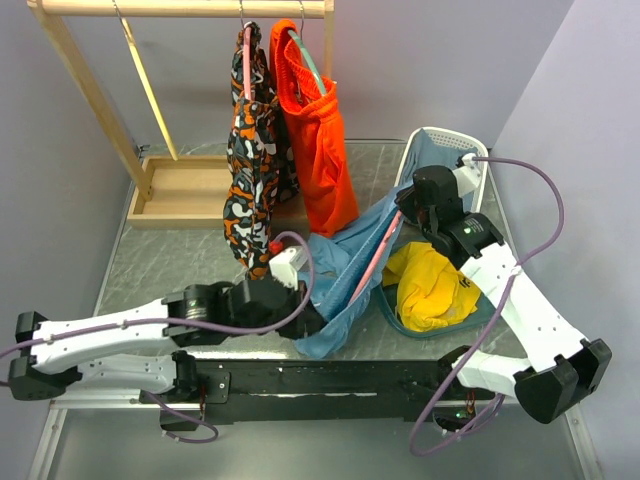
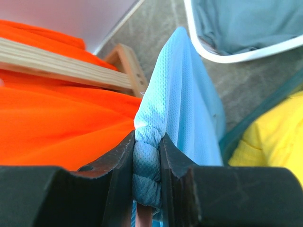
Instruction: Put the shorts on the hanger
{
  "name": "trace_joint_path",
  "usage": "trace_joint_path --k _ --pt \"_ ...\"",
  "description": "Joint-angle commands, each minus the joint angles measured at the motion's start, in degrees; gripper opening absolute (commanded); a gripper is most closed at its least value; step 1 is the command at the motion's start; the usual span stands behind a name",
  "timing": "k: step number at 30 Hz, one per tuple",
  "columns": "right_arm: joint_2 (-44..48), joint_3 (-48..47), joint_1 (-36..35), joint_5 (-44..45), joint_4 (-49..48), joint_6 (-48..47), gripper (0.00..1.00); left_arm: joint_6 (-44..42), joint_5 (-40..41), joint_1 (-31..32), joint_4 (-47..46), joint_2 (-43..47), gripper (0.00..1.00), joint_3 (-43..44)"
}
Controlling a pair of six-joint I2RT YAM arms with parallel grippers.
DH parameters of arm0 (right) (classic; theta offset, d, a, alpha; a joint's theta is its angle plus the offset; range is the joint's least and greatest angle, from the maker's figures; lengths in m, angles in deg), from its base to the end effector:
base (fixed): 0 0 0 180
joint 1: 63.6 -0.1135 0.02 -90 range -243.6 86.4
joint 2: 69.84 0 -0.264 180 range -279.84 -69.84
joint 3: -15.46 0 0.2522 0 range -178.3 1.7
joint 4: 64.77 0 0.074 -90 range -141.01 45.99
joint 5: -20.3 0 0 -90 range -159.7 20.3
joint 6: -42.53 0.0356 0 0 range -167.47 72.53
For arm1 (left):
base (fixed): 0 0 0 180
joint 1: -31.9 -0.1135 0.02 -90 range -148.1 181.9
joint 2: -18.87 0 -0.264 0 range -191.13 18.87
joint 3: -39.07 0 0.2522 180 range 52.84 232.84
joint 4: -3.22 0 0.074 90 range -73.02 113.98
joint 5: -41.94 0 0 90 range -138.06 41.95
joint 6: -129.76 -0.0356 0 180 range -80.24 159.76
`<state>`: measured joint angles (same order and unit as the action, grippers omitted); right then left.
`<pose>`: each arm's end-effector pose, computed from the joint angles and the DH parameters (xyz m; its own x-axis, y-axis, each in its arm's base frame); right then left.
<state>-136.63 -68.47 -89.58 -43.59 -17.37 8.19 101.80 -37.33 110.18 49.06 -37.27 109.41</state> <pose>0.2302 0.0948 0.3771 -0.2982 0.6795 -0.6704 0.3449 0.7316 0.5881 0.0492 -0.2045 0.3374 -0.8713 -0.0725 -0.4854 0.3418 0.6200 -0.7062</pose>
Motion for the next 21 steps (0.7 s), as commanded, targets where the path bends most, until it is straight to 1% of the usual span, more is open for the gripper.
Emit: trace_joint_path --k 1,2,6,8,9,11,12,13,15,18,21 --pt "3.1 -2.2 0.6 8.2 -9.9 1.7 0.00 -6.4 -5.7 -3.2 6.0 -5.0 0.02 2.7" --pt "2.7 -2.9 0.6 7.5 -7.6 2.1 0.00 -7.6 -2.4 -3.5 6.6 -6.2 0.03 4.4" --pt "2.8 -3.0 0.6 2.2 -5.1 4.4 0.00 -11.4 0.8 -5.7 4.3 -9.2 0.10 7.0" --pt "2.9 -2.4 0.6 -1.0 -3.6 5.4 0.00 -13.7 1.8 -6.4 3.4 -9.9 0.18 9.4" --pt "2.8 -1.8 0.8 -2.2 -3.1 6.5 0.00 -14.5 1.8 -6.5 3.3 -10.6 0.26 10.4" --pt "2.4 -1.8 0.8 -4.6 -0.8 7.1 0.00 -16.2 1.7 -6.5 3.1 -11.0 0.33 11.5" --pt "2.3 -2.3 0.8 -5.2 0.0 7.6 0.00 -16.7 2.1 -6.5 2.6 -10.7 0.46 11.5" --pt "2.1 -2.4 0.8 -5.8 0.4 7.5 0.00 -17.4 2.8 -6.5 2.6 -10.4 0.54 11.5" --pt "2.1 -2.4 0.9 -6.7 1.4 8.0 0.00 -18.4 3.8 -6.5 2.1 -9.0 0.67 10.8" --pt "2.2 -2.2 1.5 -6.7 2.3 8.7 0.00 -20.4 3.9 -6.2 2.5 -5.8 0.68 8.1" --pt "1.5 -3.2 2.5 -7.3 4.4 9.3 0.00 -21.1 8.7 -3.6 3.6 -2.2 0.66 3.1"
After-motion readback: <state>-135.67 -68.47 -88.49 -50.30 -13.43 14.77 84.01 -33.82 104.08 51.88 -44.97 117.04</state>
